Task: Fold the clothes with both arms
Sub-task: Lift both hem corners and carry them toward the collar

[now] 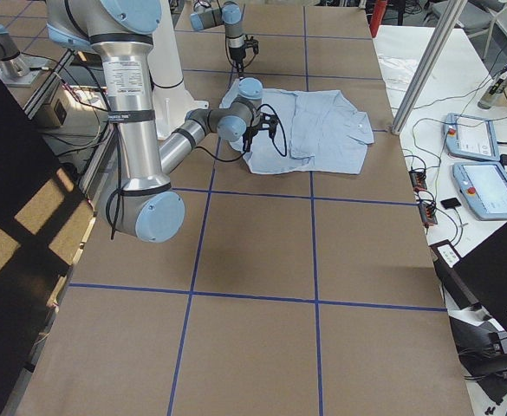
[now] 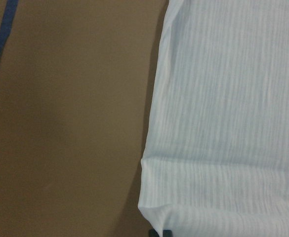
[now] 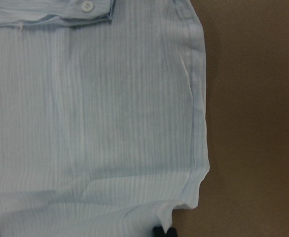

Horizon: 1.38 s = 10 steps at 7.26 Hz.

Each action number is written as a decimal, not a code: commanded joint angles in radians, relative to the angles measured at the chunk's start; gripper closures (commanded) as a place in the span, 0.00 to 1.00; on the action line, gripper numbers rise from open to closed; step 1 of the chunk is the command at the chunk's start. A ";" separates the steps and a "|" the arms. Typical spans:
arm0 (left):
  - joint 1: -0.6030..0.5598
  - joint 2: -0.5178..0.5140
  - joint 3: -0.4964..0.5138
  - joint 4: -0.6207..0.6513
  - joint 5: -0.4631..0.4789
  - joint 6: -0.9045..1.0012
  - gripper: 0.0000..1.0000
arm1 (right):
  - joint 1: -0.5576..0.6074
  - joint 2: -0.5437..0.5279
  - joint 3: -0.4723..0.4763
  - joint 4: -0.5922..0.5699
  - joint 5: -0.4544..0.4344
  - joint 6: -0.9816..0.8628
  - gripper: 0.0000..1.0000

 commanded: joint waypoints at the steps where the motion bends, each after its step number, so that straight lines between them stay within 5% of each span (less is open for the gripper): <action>1: -0.054 -0.001 0.000 -0.002 -0.074 0.066 1.00 | 0.036 -0.001 0.000 0.000 0.031 -0.008 1.00; 5: -0.069 -0.017 -0.010 -0.002 -0.086 0.073 1.00 | 0.097 0.002 0.000 0.002 0.086 -0.008 1.00; 10: -0.270 -0.082 -0.001 -0.009 -0.172 0.166 1.00 | 0.203 0.089 -0.042 -0.002 0.125 -0.003 1.00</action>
